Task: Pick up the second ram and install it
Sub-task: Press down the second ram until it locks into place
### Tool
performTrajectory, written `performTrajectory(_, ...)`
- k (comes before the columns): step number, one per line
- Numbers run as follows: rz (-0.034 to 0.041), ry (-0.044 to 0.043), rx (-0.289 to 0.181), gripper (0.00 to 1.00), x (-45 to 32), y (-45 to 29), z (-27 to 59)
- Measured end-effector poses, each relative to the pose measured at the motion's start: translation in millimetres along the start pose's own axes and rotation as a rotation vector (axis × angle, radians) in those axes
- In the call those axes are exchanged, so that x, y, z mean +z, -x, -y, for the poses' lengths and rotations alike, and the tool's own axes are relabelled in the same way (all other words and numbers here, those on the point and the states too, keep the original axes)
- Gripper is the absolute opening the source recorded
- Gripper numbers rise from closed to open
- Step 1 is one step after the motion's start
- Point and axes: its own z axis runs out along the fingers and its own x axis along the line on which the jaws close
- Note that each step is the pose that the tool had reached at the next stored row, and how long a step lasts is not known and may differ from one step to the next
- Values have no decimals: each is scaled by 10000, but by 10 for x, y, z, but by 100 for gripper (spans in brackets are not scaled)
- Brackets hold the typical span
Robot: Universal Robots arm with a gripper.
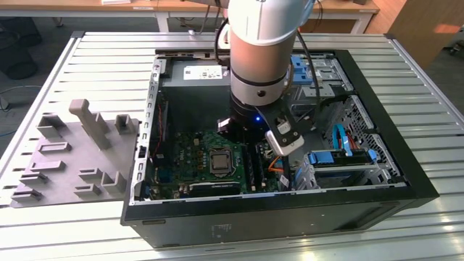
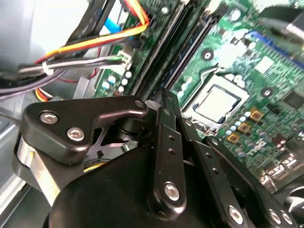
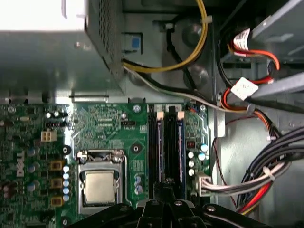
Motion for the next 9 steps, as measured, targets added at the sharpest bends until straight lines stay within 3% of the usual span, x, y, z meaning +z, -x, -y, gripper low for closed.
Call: performTrajectory(9,0,-27,-2,11,-8,6,163)
